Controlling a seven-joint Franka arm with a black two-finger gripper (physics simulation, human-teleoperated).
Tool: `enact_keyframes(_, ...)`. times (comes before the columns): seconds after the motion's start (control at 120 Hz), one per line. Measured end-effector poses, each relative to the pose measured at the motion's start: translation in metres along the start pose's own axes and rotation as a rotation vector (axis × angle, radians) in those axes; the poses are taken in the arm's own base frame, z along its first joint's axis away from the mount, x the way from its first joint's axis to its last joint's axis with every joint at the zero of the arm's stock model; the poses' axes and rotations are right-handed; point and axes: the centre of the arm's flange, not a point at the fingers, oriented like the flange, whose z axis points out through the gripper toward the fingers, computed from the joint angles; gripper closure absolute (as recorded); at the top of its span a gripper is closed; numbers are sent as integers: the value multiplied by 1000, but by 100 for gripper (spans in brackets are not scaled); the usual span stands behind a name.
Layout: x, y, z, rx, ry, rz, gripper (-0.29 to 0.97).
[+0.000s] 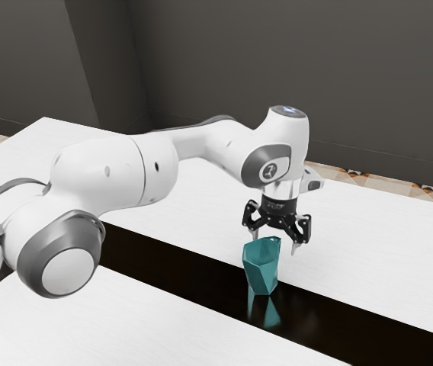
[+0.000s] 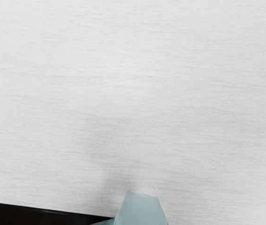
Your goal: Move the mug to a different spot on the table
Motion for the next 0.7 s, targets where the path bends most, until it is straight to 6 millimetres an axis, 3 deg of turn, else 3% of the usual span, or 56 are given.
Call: enact_keyframes(0.7, -1, 11, 14, -23, 8, 52, 1)
